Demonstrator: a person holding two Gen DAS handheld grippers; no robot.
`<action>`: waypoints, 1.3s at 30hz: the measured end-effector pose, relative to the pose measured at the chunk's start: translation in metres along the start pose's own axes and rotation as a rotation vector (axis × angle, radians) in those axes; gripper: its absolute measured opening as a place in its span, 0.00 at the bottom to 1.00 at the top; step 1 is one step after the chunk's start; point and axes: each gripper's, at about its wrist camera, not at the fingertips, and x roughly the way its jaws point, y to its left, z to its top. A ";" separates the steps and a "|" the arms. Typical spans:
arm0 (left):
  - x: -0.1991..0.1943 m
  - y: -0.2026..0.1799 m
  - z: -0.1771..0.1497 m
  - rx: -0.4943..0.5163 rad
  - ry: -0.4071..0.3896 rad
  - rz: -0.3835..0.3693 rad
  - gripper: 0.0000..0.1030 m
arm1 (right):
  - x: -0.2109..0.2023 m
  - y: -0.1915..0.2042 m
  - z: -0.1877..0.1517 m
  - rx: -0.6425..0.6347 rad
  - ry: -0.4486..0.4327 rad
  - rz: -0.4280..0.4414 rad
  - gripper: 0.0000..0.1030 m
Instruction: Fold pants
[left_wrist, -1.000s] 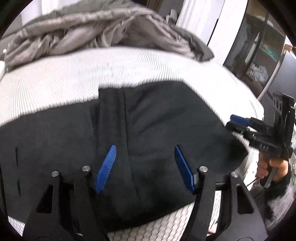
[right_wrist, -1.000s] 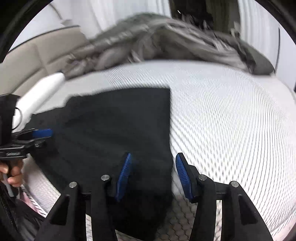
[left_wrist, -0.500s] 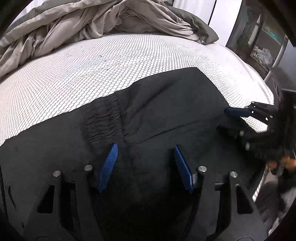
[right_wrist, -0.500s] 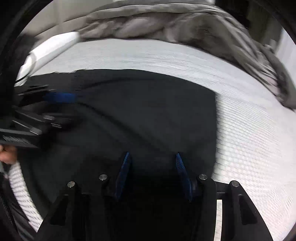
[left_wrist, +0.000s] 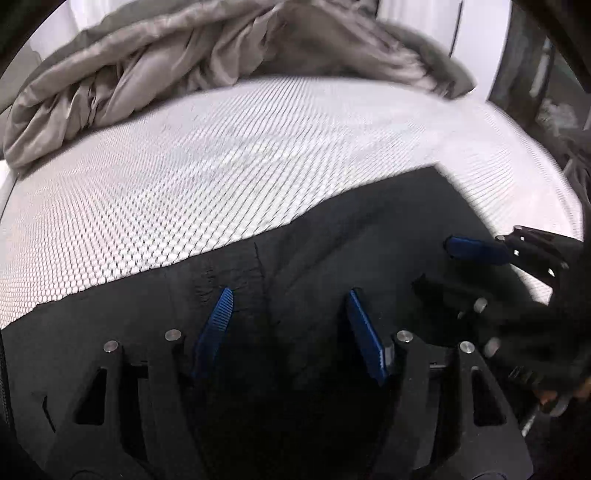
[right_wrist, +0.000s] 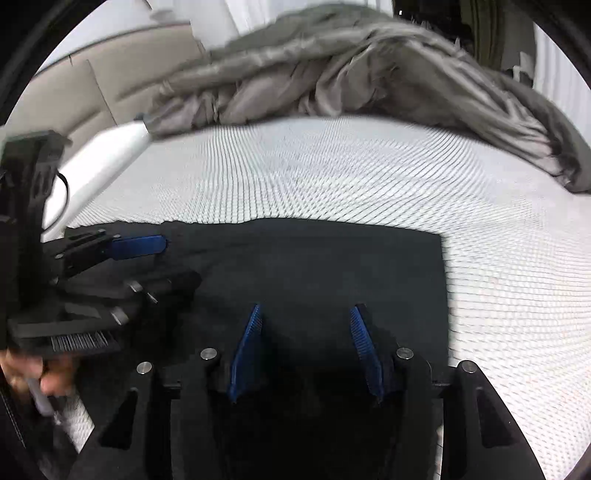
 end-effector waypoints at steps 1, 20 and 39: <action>0.007 0.006 -0.002 -0.021 0.019 -0.004 0.60 | 0.008 0.008 -0.002 -0.046 0.027 -0.029 0.50; -0.019 0.024 -0.003 -0.092 -0.091 -0.139 0.27 | -0.025 -0.016 0.015 0.050 -0.115 -0.040 0.54; -0.016 0.030 -0.021 -0.081 -0.036 -0.070 0.26 | -0.034 -0.059 0.007 0.146 -0.077 -0.196 0.53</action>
